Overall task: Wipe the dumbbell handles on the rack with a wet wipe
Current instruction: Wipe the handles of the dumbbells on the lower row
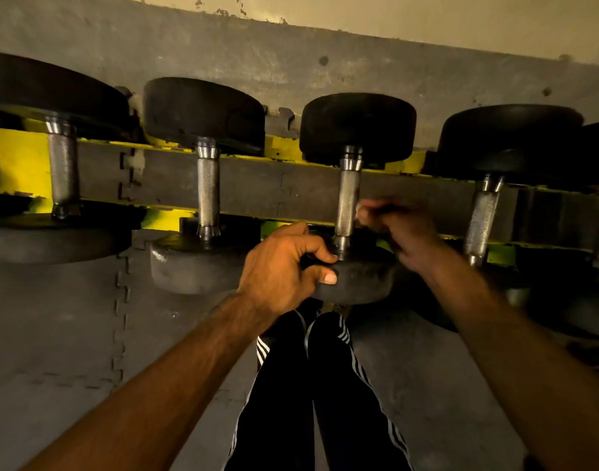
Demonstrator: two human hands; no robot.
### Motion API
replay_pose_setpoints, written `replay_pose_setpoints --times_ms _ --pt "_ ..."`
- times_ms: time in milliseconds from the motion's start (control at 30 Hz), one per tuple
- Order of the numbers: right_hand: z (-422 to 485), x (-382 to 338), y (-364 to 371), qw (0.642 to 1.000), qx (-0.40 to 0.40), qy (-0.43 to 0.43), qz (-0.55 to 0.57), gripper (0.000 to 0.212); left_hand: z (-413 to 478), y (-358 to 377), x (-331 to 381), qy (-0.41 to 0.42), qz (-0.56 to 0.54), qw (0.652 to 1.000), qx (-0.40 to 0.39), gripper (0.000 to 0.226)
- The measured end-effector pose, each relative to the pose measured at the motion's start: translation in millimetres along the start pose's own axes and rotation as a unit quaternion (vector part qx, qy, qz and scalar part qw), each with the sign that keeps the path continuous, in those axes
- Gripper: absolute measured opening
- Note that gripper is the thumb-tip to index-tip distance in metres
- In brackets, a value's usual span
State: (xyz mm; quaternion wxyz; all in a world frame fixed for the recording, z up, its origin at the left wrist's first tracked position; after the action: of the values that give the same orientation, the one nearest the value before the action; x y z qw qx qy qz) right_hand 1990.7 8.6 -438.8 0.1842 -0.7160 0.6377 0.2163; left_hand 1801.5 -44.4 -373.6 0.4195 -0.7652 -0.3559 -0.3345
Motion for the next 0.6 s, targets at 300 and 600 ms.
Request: replay_pose_setpoints --times_ms 300,600 --pt "-31 -83 41 0.812 0.051 -0.386 -0.435 0.018 -1 -1 1 0.007 0.006 1.000 0.010 0.031" --pt "-3 -70 124 0.486 -0.050 -0.183 -0.853 0.022 -4 -2 3 0.018 0.002 1.000 0.022 0.030"
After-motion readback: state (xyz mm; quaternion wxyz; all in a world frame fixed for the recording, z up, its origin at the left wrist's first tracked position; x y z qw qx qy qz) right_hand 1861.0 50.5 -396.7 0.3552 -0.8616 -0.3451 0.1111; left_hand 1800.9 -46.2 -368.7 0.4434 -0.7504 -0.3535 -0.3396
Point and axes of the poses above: each hand's wrist, its own z-axis towards the middle knuckle, its own y-axis out of the palm, x = y × z, the point moved 9 cm from there along z, towards the middle knuckle, and after that the axes turned 5 degrees about -x, right-handed, at the moved point
